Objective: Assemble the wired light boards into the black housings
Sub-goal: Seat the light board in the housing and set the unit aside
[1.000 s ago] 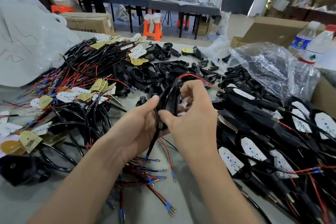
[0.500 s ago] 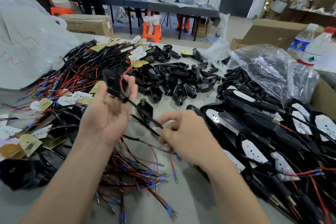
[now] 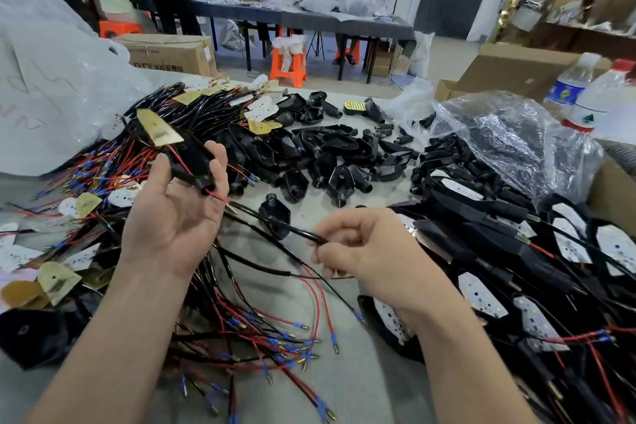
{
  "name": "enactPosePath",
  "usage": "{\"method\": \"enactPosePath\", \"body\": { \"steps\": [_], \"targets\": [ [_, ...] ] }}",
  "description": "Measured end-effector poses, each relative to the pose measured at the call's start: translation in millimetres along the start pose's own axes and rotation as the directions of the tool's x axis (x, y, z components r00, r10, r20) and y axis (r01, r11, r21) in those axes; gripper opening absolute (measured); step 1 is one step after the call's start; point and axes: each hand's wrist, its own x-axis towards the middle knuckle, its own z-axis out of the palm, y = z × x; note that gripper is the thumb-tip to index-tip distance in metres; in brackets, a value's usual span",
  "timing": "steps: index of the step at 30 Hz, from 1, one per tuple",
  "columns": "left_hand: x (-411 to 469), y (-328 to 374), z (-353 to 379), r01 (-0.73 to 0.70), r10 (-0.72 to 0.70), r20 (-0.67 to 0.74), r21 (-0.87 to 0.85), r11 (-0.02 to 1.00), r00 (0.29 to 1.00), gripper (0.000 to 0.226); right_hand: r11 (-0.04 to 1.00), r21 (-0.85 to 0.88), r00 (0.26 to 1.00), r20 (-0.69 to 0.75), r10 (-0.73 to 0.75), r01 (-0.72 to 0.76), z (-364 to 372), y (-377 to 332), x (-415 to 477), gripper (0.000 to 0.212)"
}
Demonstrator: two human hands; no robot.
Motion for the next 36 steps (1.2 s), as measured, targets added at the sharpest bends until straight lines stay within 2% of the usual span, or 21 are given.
{"method": "enactPosePath", "body": {
  "steps": [2, 3, 5, 6, 8, 11, 13, 15, 18, 20, 22, 24, 25, 26, 27, 28, 29, 31, 32, 34, 36],
  "targets": [
    [-1, -1, 2, 0.015, -0.012, -0.034, 0.086, 0.996, 0.999, 0.039, 0.999, 0.054, 0.998, 0.056, -0.009, 0.006, -1, -3, -2, 0.020],
    [-2, -2, 2, 0.015, -0.012, -0.036, 0.091, 0.996, 0.999, 0.040, 1.000, 0.015, 0.993, 0.114, 0.024, -0.026, -2, -4, -5, 0.017],
    [-3, -2, 1, 0.008, -0.008, 0.001, 0.032, 0.999, 1.000, 0.045, 0.975, -0.179, 0.948, 0.265, 0.175, -0.130, -1, -5, -11, 0.004],
    [-4, -1, 2, 0.004, -0.004, 0.012, -0.005, 1.000, 1.000, 0.047, 0.952, -0.240, 0.909, 0.322, 0.265, -0.192, 0, -3, -13, 0.007],
    [-4, 1, 3, 0.001, -0.001, 0.007, -0.042, 0.999, 1.000, 0.047, 0.917, -0.253, 0.833, 0.394, 0.387, -0.307, 5, -1, -14, 0.017],
    [-3, 5, 1, 0.010, -0.013, -0.023, -0.099, 0.995, 1.000, 0.047, 0.912, -0.255, 0.765, 0.498, 0.408, -0.321, 6, -5, -15, 0.027],
    [-1, 8, -1, 0.035, -0.038, -0.049, -0.062, 0.997, 0.998, 0.051, 0.936, -0.210, 0.730, 0.587, 0.351, -0.281, 0, -8, -17, 0.027],
    [-1, 6, 1, 0.065, -0.060, -0.085, 0.062, 0.996, 0.995, 0.052, 0.957, -0.103, 0.690, 0.673, 0.268, -0.272, -7, -10, -20, 0.025],
    [-1, -4, 6, 0.110, -0.076, -0.144, 0.248, 0.963, 0.987, 0.052, 0.936, 0.147, 0.616, 0.783, 0.088, -0.320, -17, -9, -23, 0.033],
    [-2, -13, 9, 0.126, -0.074, -0.163, 0.332, 0.935, 0.984, 0.056, 0.868, 0.366, 0.577, 0.808, -0.117, -0.336, -23, -3, -25, 0.048],
    [-5, -23, 10, 0.155, -0.100, -0.144, 0.451, 0.879, 0.985, 0.054, 0.750, 0.590, 0.566, 0.742, -0.360, -0.297, -24, 2, -24, 0.057],
    [-8, -34, 10, 0.193, -0.159, -0.110, 0.584, 0.789, 0.981, 0.055, 0.602, 0.750, 0.600, 0.622, -0.502, -0.274, -20, 3, -18, 0.068],
    [-9, -40, 10, 0.213, -0.191, -0.102, 0.625, 0.751, 0.976, 0.056, 0.504, 0.816, 0.667, 0.544, -0.509, -0.281, -16, 4, -13, 0.068],
    [-11, -45, 11, 0.230, -0.221, -0.096, 0.642, 0.732, 0.970, 0.055, 0.418, 0.867, 0.764, 0.459, -0.454, -0.273, -11, 3, -7, 0.063],
    [-12, -49, 12, 0.242, -0.242, -0.091, 0.646, 0.724, 0.966, 0.054, 0.385, 0.893, 0.864, 0.371, -0.340, -0.232, -6, 2, -2, 0.056],
    [-12, -52, 13, 0.244, -0.248, -0.087, 0.649, 0.721, 0.965, 0.057, 0.424, 0.889, 0.943, 0.273, -0.192, -0.171, -2, 3, 1, 0.049],
    [-12, -54, 13, 0.238, -0.245, -0.083, 0.657, 0.715, 0.966, 0.059, 0.521, 0.846, 0.986, 0.158, -0.044, -0.112, 3, 4, 4, 0.044],
    [-13, -57, 15, 0.219, -0.232, -0.072, 0.671, 0.709, 0.970, 0.060, 0.710, 0.700, 0.989, -0.045, 0.143, -0.072, 12, 7, 8, 0.039],
    [-13, -58, 15, 0.213, -0.227, -0.067, 0.666, 0.715, 0.972, 0.059, 0.764, 0.641, 0.979, -0.106, 0.175, -0.067, 16, 8, 9, 0.036],
    [-15, -60, 17, 0.211, -0.220, -0.066, 0.636, 0.742, 0.973, 0.064, 0.872, 0.489, 0.967, -0.208, 0.146, -0.027, 20, 8, 10, 0.024],
    [-16, -61, 18, 0.208, -0.215, -0.064, 0.615, 0.760, 0.975, 0.066, 0.984, 0.177, 0.938, -0.341, 0.058, 0.003, 22, 7, 9, 0.017]
  ]
}}
